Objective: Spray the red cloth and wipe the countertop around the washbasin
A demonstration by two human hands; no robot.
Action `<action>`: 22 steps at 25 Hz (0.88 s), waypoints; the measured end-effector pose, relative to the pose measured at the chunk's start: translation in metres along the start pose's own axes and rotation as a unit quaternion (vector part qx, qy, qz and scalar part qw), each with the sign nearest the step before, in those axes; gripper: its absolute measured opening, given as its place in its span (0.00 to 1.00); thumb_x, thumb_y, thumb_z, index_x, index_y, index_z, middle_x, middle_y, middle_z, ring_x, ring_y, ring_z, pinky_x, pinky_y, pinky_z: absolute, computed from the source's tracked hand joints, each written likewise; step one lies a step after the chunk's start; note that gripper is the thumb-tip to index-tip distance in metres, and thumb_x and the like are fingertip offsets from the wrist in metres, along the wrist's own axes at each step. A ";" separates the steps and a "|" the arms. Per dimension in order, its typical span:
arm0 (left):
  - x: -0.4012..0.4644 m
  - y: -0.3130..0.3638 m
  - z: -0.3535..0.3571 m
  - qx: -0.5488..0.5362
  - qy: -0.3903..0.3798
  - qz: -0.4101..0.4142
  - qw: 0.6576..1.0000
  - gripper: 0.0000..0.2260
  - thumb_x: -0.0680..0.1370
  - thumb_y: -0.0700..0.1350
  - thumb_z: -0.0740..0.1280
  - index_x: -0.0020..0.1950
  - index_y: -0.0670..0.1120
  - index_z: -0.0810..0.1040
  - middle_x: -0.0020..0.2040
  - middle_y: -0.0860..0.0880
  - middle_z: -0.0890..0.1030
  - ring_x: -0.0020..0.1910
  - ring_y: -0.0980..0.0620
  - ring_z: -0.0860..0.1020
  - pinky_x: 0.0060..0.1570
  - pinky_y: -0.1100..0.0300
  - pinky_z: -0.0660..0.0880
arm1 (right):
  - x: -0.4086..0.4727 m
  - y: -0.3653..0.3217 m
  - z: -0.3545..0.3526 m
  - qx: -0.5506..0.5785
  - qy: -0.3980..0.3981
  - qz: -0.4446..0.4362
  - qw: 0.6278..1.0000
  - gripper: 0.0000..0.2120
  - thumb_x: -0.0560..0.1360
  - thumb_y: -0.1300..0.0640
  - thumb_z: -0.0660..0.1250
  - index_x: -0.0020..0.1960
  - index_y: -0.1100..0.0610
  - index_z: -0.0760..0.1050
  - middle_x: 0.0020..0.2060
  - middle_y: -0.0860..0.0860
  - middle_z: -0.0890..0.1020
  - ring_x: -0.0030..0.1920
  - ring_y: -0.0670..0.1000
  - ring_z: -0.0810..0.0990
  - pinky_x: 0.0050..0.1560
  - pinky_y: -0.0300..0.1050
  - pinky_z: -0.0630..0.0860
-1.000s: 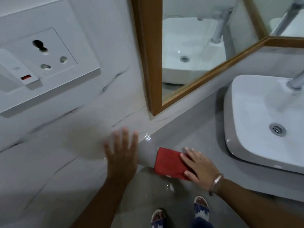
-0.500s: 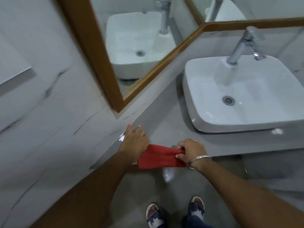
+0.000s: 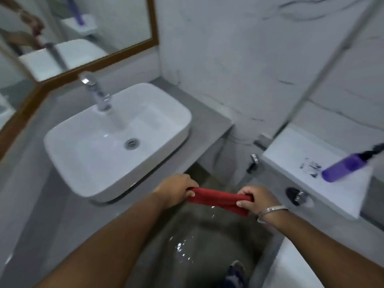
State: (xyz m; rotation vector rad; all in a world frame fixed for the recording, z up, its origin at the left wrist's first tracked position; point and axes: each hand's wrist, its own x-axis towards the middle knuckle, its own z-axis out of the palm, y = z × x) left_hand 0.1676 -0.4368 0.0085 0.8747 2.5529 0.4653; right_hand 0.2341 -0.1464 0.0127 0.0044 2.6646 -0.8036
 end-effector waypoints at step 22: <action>0.396 0.170 0.032 -0.252 0.039 -0.015 0.967 0.10 0.80 0.38 0.65 0.59 0.48 0.78 0.59 0.46 0.80 0.54 0.49 0.78 0.52 0.63 0.73 | 0.063 0.242 -0.098 0.613 0.475 0.458 0.435 0.20 0.67 0.65 0.76 0.53 0.56 0.70 0.53 0.65 0.81 0.52 0.65 0.81 0.59 0.62 0.78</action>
